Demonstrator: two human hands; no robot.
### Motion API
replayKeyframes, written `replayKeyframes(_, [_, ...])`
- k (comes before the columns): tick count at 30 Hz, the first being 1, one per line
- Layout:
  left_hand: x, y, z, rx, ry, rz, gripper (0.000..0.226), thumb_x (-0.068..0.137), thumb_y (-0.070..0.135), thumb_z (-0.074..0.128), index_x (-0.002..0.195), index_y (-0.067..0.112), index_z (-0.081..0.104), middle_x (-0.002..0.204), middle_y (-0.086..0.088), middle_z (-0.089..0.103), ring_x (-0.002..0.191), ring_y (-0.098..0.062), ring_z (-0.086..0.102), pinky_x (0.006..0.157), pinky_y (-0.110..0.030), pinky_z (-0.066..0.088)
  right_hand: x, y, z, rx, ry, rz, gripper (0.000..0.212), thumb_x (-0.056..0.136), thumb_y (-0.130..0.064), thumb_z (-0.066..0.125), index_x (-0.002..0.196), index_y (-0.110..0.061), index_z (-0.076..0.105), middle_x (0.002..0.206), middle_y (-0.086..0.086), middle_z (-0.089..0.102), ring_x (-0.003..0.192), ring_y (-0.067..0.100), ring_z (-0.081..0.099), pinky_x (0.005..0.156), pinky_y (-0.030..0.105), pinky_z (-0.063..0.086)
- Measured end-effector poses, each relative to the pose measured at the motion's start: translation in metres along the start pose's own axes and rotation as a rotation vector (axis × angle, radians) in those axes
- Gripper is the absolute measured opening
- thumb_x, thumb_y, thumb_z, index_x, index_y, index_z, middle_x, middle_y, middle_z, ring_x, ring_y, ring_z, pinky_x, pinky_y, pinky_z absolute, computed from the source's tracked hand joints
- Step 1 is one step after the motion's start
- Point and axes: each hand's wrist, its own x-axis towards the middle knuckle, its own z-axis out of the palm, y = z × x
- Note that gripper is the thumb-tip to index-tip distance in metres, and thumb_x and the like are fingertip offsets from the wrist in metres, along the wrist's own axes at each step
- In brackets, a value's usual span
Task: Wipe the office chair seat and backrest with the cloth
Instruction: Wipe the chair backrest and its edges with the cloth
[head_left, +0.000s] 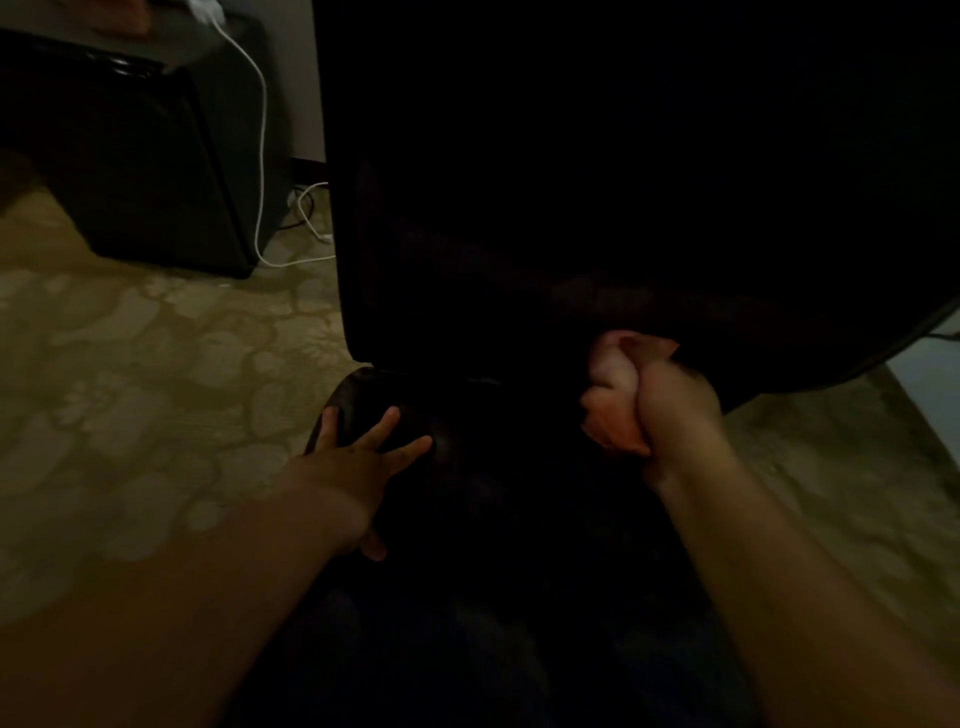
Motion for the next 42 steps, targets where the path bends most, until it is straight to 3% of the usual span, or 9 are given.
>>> replayKeyframes(2, [0.001, 0.001, -0.001, -0.026, -0.013, -0.002, 0.156, 0.049, 0.06, 0.096, 0.13, 0.079, -0.036, 0.147, 0.021, -0.05, 0.155, -0.048, -0.025, 0.122, -0.072, 0.018, 0.006, 0.004, 0.001, -0.034, -0.014, -0.009, 0.039, 0.108, -0.023, 0.042, 0.071, -0.019, 0.051, 0.052, 0.002, 0.036, 0.035, 0.013, 0.03, 0.043, 0.017, 0.028])
replayKeyframes(6, [-0.003, 0.005, -0.008, 0.002, -0.041, 0.0, 0.153, 0.054, 0.059, 0.096, 0.126, 0.079, -0.038, 0.15, 0.019, -0.049, 0.151, -0.05, -0.031, 0.122, -0.072, 0.018, 0.024, 0.021, 0.01, -0.156, 0.252, 0.111, 0.03, 0.107, -0.013, 0.052, 0.078, -0.019, 0.056, 0.059, 0.002, 0.053, 0.034, 0.012, 0.047, 0.035, 0.019, 0.039])
replayKeyframes(11, [-0.006, 0.008, -0.013, -0.007, -0.058, -0.003, 0.15, 0.058, 0.058, 0.094, 0.14, 0.073, -0.029, 0.147, 0.019, -0.048, 0.151, -0.051, -0.029, 0.122, -0.072, 0.02, -0.015, 0.001, 0.044, -0.082, -0.019, -0.097, 0.039, 0.105, -0.016, 0.043, 0.066, -0.016, 0.051, 0.056, 0.007, 0.036, 0.035, 0.015, 0.034, 0.044, 0.021, 0.033])
replayKeyframes(15, [-0.013, 0.013, -0.017, -0.019, -0.085, -0.026, 0.147, 0.063, 0.054, 0.095, 0.141, 0.072, -0.028, 0.152, 0.024, -0.045, 0.148, -0.053, -0.033, 0.12, -0.072, 0.024, -0.005, 0.008, 0.061, -0.153, 0.068, -0.251, 0.039, 0.104, -0.011, 0.043, 0.066, -0.012, 0.051, 0.052, 0.009, 0.037, 0.035, 0.017, 0.038, 0.044, 0.023, 0.033])
replayKeyframes(18, [-0.016, 0.016, -0.025, -0.029, -0.084, -0.031, 0.143, 0.067, 0.05, 0.094, 0.148, 0.069, -0.022, 0.158, 0.024, -0.04, 0.147, -0.055, -0.035, 0.12, -0.072, 0.026, 0.006, 0.018, 0.071, -0.148, 0.142, -0.171, 0.039, 0.102, -0.005, 0.039, 0.067, -0.013, 0.054, 0.053, 0.008, 0.041, 0.036, 0.018, 0.04, 0.042, 0.021, 0.031])
replayKeyframes(23, [-0.005, 0.009, -0.013, 0.0, -0.074, -0.01, 0.153, 0.053, 0.062, 0.095, 0.132, 0.077, -0.035, 0.148, 0.017, -0.05, 0.15, -0.052, -0.031, 0.121, -0.074, 0.018, 0.013, 0.032, 0.05, -0.137, 0.199, 0.229, 0.036, 0.11, -0.005, 0.041, 0.077, -0.014, 0.052, 0.04, 0.0, 0.052, 0.026, 0.015, 0.046, 0.029, 0.019, 0.036])
replayKeyframes(30, [-0.017, 0.019, -0.021, -0.043, -0.09, -0.035, 0.147, 0.062, 0.054, 0.095, 0.144, 0.071, -0.025, 0.156, 0.023, -0.043, 0.147, -0.056, -0.034, 0.12, -0.071, 0.027, -0.001, 0.021, 0.054, -0.06, 0.088, 0.055, 0.044, 0.107, -0.019, 0.039, 0.064, -0.022, 0.048, 0.053, 0.0, 0.04, 0.034, 0.015, 0.033, 0.04, 0.018, 0.03])
replayKeyframes(37, [-0.033, 0.025, -0.031, -0.044, -0.102, -0.033, 0.141, 0.069, 0.049, 0.093, 0.149, 0.068, -0.021, 0.164, 0.021, -0.037, 0.147, -0.052, -0.035, 0.12, -0.071, 0.027, 0.018, 0.035, 0.075, -0.214, 0.133, 0.17, 0.019, 0.104, -0.016, 0.055, 0.085, -0.018, 0.059, 0.075, 0.006, 0.065, 0.049, 0.016, 0.062, 0.046, 0.028, 0.054])
replayKeyframes(42, [-0.035, 0.026, -0.036, -0.057, -0.107, -0.044, 0.142, 0.069, 0.046, 0.094, 0.149, 0.068, -0.021, 0.163, 0.022, -0.039, 0.148, -0.051, -0.036, 0.117, -0.073, 0.031, -0.001, 0.031, 0.087, -0.052, 0.043, 0.056, 0.031, 0.105, -0.021, 0.049, 0.075, -0.016, 0.057, 0.056, 0.006, 0.049, 0.034, 0.017, 0.042, 0.041, 0.024, 0.037])
